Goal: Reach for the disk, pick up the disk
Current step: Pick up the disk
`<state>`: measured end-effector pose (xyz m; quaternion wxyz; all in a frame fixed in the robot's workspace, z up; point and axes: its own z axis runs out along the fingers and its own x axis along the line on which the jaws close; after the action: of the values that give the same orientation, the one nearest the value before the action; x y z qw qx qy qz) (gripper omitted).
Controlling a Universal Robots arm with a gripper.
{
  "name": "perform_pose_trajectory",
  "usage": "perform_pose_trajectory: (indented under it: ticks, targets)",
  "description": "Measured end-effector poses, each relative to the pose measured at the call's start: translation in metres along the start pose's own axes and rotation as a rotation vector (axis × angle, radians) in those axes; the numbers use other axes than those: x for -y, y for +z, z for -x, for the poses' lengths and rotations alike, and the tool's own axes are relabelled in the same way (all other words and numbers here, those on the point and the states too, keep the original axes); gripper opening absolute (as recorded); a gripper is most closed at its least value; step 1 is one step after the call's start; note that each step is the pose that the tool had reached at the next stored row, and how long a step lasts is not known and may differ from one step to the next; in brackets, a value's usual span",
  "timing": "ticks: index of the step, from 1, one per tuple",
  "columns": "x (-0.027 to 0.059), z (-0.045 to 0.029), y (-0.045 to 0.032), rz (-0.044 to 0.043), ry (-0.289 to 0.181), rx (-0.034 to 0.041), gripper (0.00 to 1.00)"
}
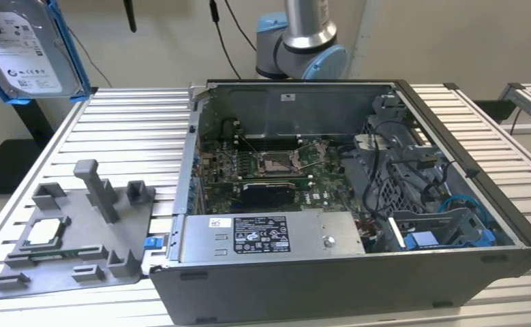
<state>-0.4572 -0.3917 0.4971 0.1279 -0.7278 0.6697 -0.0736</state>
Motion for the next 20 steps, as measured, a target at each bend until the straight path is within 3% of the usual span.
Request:
perform_pose_trajectory:
  ticks: [9, 20]
  targets:
    - [0.0164, -0.0016, 0.0048, 0.0008, 0.000, 0.0001, 0.00]
    - [0.0510, -0.0050, 0.0148, 0.0047, 0.000, 0.0004, 0.00]
